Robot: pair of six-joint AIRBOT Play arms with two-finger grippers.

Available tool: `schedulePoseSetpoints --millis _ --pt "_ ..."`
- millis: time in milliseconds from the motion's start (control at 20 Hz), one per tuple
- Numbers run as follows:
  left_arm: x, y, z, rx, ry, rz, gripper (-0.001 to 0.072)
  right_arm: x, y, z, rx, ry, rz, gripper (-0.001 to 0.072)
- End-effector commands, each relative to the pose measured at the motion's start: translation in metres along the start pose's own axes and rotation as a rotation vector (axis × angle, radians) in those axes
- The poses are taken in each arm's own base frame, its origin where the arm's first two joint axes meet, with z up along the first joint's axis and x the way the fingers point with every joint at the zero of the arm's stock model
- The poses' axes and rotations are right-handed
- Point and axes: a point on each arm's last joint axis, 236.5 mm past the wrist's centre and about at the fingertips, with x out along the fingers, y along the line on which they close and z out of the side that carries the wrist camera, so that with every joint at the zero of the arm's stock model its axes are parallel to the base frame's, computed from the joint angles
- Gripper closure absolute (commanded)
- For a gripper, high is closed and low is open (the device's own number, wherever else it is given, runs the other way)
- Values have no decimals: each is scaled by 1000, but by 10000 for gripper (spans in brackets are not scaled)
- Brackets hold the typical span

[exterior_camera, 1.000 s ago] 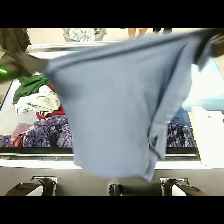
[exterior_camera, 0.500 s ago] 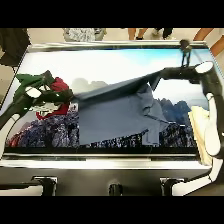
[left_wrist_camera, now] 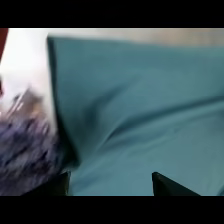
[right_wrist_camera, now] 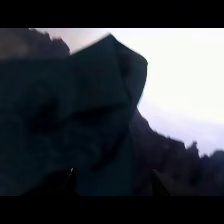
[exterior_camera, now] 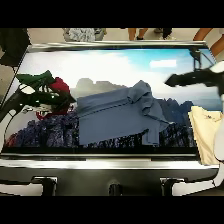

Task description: Fold the shirts.

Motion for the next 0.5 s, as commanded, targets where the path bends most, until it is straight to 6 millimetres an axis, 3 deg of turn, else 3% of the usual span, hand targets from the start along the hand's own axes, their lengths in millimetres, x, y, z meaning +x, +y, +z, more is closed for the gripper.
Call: schedulePoseSetpoints --millis 0,100,250,450 --pt "-10 35 -82 -7 279 79 111 -63 -30 -115 85 381 -48 179" --pt "10 40 -129 -32 332 56 111 -68 -29 -154 157 460 -25 180" --pt "38 37 -179 -81 363 3 113 -51 -20 -185 203 481 -1 180" --pt "59 31 -189 -112 332 -10 113 -35 -13 -205 221 504 40 179"
